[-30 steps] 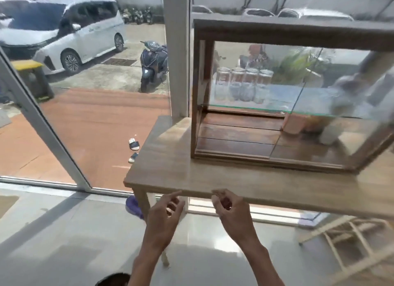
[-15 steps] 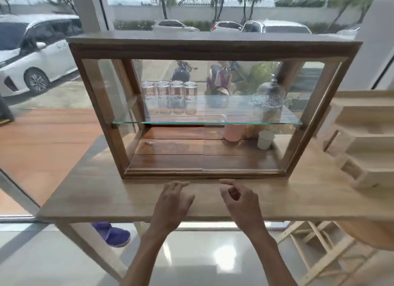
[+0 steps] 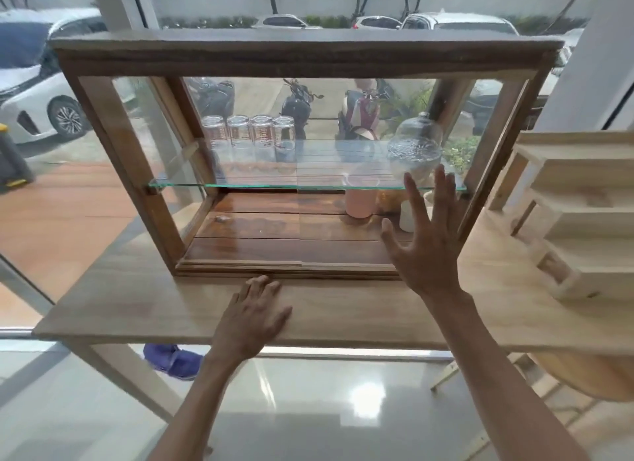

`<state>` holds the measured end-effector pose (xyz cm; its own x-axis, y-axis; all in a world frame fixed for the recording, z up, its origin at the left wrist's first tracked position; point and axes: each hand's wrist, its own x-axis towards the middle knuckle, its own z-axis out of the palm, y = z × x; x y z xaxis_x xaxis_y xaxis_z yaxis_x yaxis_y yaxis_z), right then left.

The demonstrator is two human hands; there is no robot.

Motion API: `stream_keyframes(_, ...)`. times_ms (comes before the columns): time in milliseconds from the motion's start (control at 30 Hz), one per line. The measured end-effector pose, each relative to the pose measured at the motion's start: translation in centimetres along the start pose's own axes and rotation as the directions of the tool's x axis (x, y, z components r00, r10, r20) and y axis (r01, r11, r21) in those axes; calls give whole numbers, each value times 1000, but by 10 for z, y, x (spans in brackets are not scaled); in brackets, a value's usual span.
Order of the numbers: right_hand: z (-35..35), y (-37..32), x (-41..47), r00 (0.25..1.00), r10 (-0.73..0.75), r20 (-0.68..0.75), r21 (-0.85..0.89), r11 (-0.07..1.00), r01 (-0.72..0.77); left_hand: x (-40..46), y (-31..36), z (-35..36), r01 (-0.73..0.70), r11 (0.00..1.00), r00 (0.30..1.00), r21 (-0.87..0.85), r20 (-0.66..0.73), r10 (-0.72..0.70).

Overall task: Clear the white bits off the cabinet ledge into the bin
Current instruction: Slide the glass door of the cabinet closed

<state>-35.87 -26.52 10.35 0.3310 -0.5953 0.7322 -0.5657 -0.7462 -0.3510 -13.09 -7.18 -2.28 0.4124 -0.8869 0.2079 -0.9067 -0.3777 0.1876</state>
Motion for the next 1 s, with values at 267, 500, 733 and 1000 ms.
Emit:
stream_keyframes(267, 24, 6, 3, 981, -19, 194, -49, 998, 29, -2, 0, -1, 1, 999, 998, 32, 58, -3)
stream_keyframes(500, 30, -9, 3, 967, -36, 251, -63, 997, 54, -2, 0, -1, 4, 999, 998, 47, 65, -7)
stream_keyframes(733, 43, -40, 0, 961, -81, 266, -36, 995, 94, -3, 0, -1, 1, 1000, 998, 17, 66, -2)
stream_keyframes(1000, 59, -69, -3, 956, -99, 278, -36, 993, 113, -13, -4, -4, -60, 998, 990, 19, 127, 57)
